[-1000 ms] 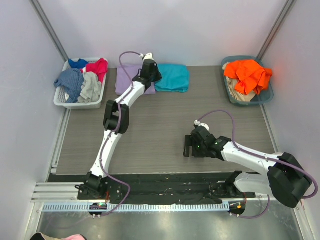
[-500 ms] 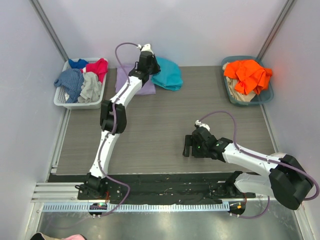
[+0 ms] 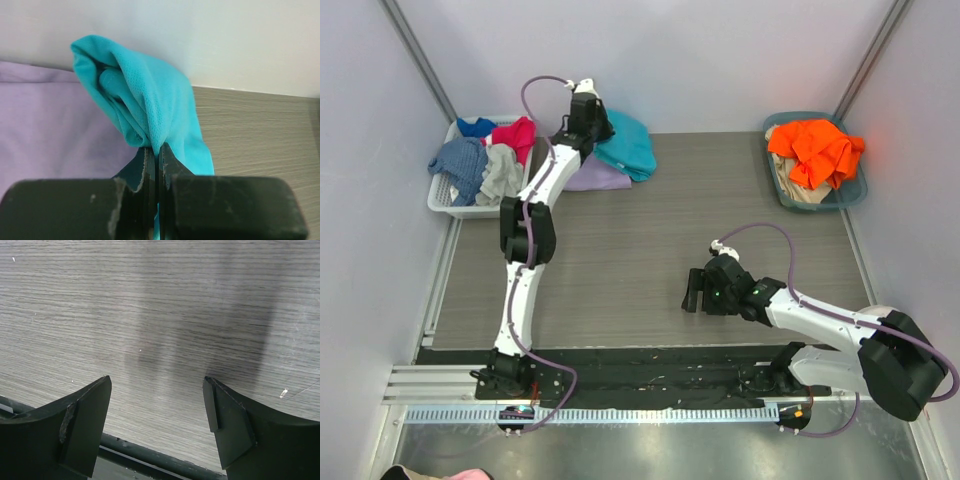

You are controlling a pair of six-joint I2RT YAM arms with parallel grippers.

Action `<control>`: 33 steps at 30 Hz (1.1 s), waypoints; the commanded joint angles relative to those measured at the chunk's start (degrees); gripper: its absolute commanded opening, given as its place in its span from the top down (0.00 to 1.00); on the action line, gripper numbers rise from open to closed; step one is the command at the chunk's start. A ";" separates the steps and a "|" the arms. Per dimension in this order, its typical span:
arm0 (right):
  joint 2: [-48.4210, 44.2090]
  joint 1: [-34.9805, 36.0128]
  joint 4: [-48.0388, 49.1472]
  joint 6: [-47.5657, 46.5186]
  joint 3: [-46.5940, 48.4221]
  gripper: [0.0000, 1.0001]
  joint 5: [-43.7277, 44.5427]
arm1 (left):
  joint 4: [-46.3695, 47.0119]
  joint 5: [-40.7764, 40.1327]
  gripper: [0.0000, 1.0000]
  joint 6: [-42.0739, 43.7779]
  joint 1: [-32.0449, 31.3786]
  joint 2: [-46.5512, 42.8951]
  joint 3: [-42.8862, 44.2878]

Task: Fold and stack the t-shirts
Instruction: Neatly place the folded tshirt to the corner

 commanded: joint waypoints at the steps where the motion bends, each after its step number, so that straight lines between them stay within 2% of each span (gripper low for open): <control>1: 0.44 -0.01 0.45 0.95 -0.96 0.18 -0.83 | 1.17 0.65 1.00 1.98 1.94 -5.28 -0.44; 16: 1.76 -0.01 1.68 1.48 -0.44 0.18 -1.97 | 3.63 1.36 1.00 3.03 6.42 -10.12 -10.11; 33: 5.01 -0.10 3.35 1.65 0.27 0.18 -2.50 | 3.54 2.50 1.00 5.41 10.82 -10.20 -12.31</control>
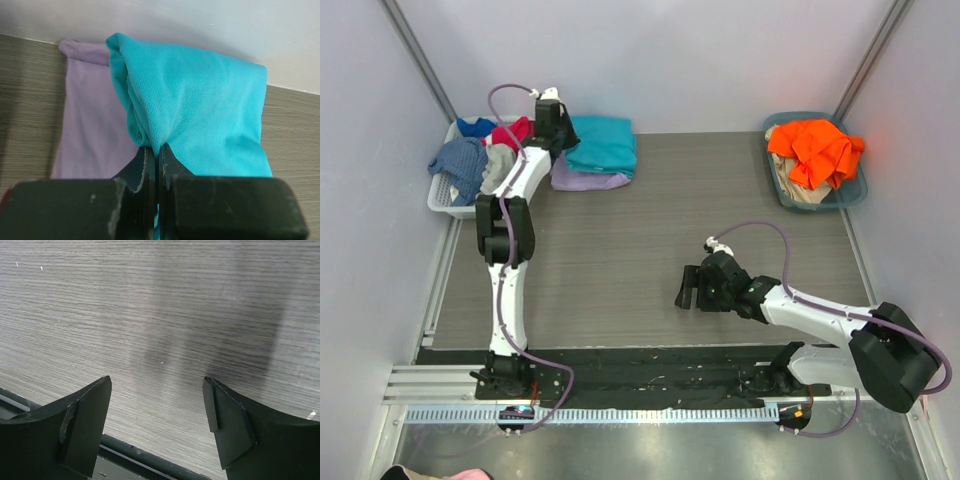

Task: Fold and stack the t-shirts
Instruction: Neatly place the folded tshirt to the corner

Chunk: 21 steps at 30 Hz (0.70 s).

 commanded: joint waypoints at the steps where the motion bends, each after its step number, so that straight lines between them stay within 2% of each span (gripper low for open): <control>1: 2.06 -0.01 -1.52 1.02 -0.19 0.18 -0.23 | 2.97 0.53 1.00 1.93 1.86 -4.76 -1.09; 10: 2.59 -0.10 -1.35 1.11 -0.02 0.18 -0.31 | 4.38 0.88 1.00 2.37 3.44 -5.20 -4.61; 21: 4.17 -0.10 -0.82 1.11 0.51 0.18 -0.31 | 4.29 2.73 1.00 3.78 5.46 -4.32 -4.44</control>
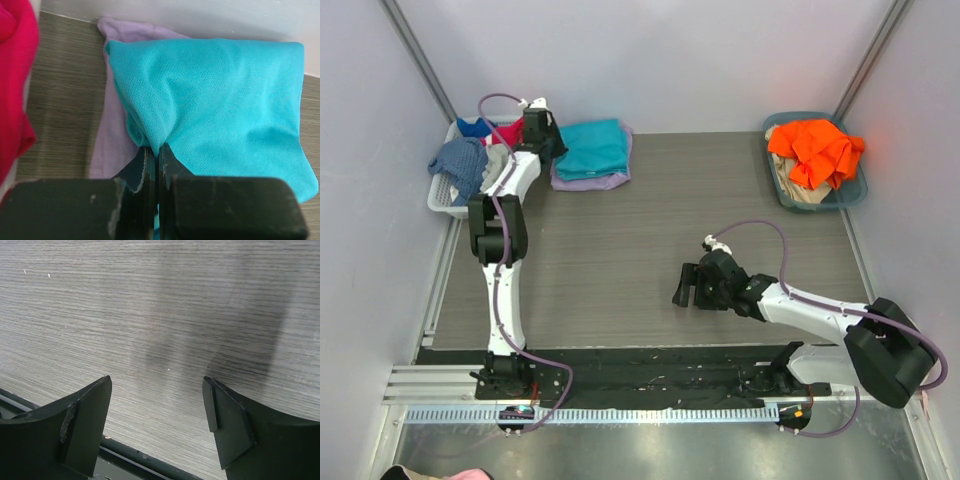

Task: Fold and stack the t-shirts
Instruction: Neatly place the folded tshirt to the corner

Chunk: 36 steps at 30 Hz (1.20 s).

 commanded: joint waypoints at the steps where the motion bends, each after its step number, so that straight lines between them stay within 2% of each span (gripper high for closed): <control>1: 2.42 -0.10 -2.41 0.41 -0.25 0.18 0.06 | 3.35 1.48 1.00 1.92 1.68 -3.73 0.65; 2: 2.51 -0.10 -2.41 0.50 -0.25 0.18 0.06 | 3.44 1.92 1.00 1.83 1.77 -3.56 0.74; 3: 2.43 -0.01 -2.33 0.50 -0.25 0.18 0.06 | 3.35 2.45 0.93 1.83 1.77 -3.29 1.18; 4: 2.51 -0.10 -2.33 0.41 -0.25 0.18 -0.03 | 3.35 2.89 0.77 1.57 1.77 -2.77 1.27; 5: 2.60 -0.10 -2.24 0.41 -0.25 0.18 0.06 | 3.26 3.07 0.47 1.22 1.77 -2.59 1.36; 6: 2.60 -0.10 -2.33 0.50 -0.25 0.18 -0.03 | 3.26 3.07 0.38 0.61 1.77 -2.50 1.53; 7: 2.60 -0.10 -2.33 0.50 -0.25 0.18 -0.03 | 3.09 3.42 0.13 0.43 1.77 -2.33 1.53; 8: 2.43 -0.01 -2.33 0.41 -0.34 0.18 0.06 | 3.26 3.51 0.01 0.08 1.68 -2.50 1.45; 17: -0.56 -0.01 -6.54 -2.83 3.52 0.18 1.80 | 2.91 2.28 0.00 -3.26 -0.42 -10.66 -2.94; 23: -1.44 -0.01 -11.99 -7.76 11.24 0.18 5.94 | 1.33 -4.22 0.00 -4.76 -5.69 -24.19 -10.15; 28: -4.68 -0.01 -15.60 -10.05 14.07 0.17 7.53 | -1.74 -11.77 0.00 -5.81 -12.63 -38.14 -22.35; 30: -6.27 0.08 -15.95 -10.14 13.81 0.18 8.49 | -2.10 -14.06 0.00 -5.38 -16.49 -42.29 -29.99; 31: -8.10 -0.01 -16.04 -10.23 13.55 0.17 8.84 | -2.97 -18.86 0.00 -5.11 -17.99 -46.14 -32.63; 33: -10.05 0.17 -16.74 -10.14 12.76 0.17 10.59 | -3.77 -22.75 0.00 -6.07 -22.12 -50.56 -41.33; 36: -14.09 0.52 -17.53 -10.05 10.83 0.17 13.14 | -3.15 -24.61 0.00 -8.01 -26.34 -58.21 -53.11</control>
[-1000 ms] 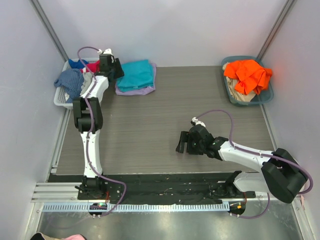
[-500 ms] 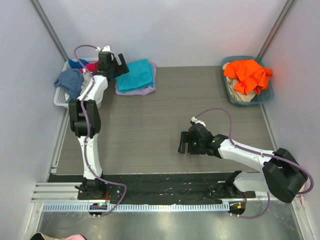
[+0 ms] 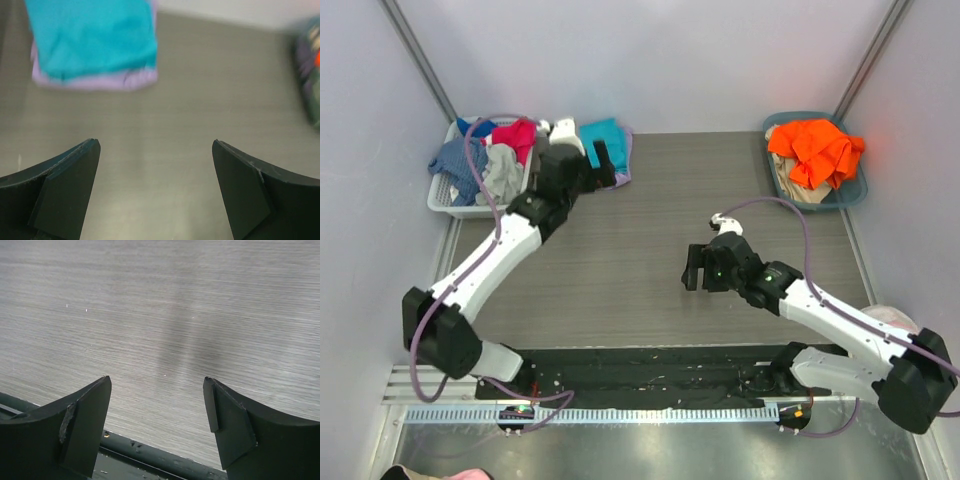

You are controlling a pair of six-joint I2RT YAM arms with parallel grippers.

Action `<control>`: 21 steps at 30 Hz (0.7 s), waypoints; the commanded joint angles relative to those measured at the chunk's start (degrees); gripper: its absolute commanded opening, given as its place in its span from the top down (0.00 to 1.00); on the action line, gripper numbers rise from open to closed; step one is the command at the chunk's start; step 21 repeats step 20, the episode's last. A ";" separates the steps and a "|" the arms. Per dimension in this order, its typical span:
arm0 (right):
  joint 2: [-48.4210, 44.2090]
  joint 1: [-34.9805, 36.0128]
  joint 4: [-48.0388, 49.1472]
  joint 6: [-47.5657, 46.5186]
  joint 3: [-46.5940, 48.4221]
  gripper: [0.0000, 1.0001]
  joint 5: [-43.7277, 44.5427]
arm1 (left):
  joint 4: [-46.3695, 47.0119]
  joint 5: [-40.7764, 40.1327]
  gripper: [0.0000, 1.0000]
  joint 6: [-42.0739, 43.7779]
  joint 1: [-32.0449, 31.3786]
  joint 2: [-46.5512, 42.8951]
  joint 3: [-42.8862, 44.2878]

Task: Fold and stack the t-shirts
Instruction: Neatly place the folded tshirt to the corner

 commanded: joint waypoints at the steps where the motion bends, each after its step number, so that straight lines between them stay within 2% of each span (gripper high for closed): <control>1: -6.07 0.58 -1.71 -1.11 -1.96 0.17 6.33 | -3.22 -8.64 0.00 -4.55 -4.43 -7.40 -14.22; 2: -7.91 0.58 -1.79 -1.20 -3.36 0.18 7.39 | -3.31 -9.86 0.00 -5.61 -6.87 -10.64 -18.94; 4: -9.59 0.94 -2.41 -1.11 -4.43 0.17 9.75 | -4.18 -11.88 0.00 -7.72 -10.22 -13.99 -23.01; 5: -10.38 1.02 -2.85 -0.33 -4.87 0.17 9.77 | -4.80 -15.20 0.00 -8.52 -13.80 -17.23 -26.34; 11: -16.18 1.64 -1.97 2.49 -8.20 0.17 10.47 | -7.26 -21.02 0.00 -15.98 -24.27 -26.83 -36.55; 14: -17.59 1.73 -1.88 2.93 -8.91 0.17 10.65 | -9.28 -24.19 0.00 -19.06 -27.02 -29.30 -38.67; 21: -16.28 1.81 -2.67 3.20 -7.95 0.17 11.44 | -11.66 -26.22 0.00 -20.65 -28.17 -31.50 -40.52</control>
